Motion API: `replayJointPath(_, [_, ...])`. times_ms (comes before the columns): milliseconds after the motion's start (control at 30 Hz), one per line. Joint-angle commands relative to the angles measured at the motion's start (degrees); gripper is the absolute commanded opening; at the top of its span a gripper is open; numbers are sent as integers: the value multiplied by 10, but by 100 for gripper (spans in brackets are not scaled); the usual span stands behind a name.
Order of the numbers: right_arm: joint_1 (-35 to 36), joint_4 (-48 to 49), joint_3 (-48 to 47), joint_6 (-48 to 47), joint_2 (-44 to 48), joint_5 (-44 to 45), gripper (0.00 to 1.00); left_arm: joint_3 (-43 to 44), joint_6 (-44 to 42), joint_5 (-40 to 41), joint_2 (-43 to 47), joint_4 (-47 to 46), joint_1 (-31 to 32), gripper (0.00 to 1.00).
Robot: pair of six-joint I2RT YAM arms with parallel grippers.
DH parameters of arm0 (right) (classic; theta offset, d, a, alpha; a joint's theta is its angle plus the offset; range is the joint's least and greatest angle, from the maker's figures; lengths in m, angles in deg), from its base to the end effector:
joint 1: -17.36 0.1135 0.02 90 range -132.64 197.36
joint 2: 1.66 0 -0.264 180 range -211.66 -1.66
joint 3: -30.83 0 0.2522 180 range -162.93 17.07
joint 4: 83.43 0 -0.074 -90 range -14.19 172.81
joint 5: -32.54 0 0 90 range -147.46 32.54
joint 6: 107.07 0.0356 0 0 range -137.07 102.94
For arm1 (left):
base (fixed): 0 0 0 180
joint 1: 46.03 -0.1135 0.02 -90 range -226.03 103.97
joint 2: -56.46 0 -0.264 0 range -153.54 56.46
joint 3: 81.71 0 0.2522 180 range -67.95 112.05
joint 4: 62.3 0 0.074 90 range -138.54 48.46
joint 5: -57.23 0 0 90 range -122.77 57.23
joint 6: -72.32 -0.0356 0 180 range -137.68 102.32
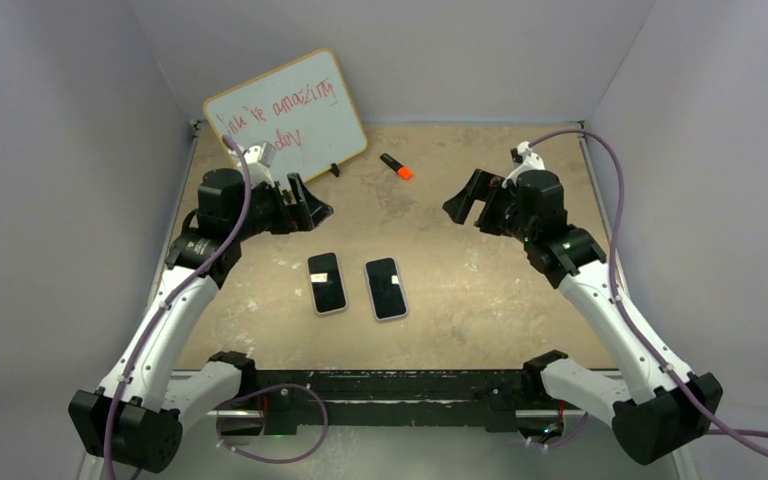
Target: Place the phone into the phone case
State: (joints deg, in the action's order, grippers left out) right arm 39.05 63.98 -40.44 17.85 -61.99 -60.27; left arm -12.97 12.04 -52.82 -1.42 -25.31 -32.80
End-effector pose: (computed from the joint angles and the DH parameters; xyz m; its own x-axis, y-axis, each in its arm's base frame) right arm 0.2212 0.0899 0.3503 -0.5166 0.4098 -0.7518 -0.1412 0.8252 0.5469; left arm 0.2150 -0.0631 0.3373 -0.6275 -0.3309 -0.7048 0.2344 0.7830 -0.5762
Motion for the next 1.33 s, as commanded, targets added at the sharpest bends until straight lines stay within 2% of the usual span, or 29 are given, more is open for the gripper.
replayJointPath(0, [-1, -4, -49, -20, 31, 26, 99, 56, -27, -82, 15, -38, -2, 95])
replayJointPath(233, [-1, 4, -76, -24, 54, 21, 99, 68, -6, -98, 37, -67, -2, 96])
replayJointPath(800, [0, 36, -39, -2, 84, -32, 99, 18, -6, -138, 75, -86, -2, 97])
replayJointPath(1300, [-1, 32, -26, -2, 91, -36, 99, 10, -2, -127, 91, -110, -2, 97])
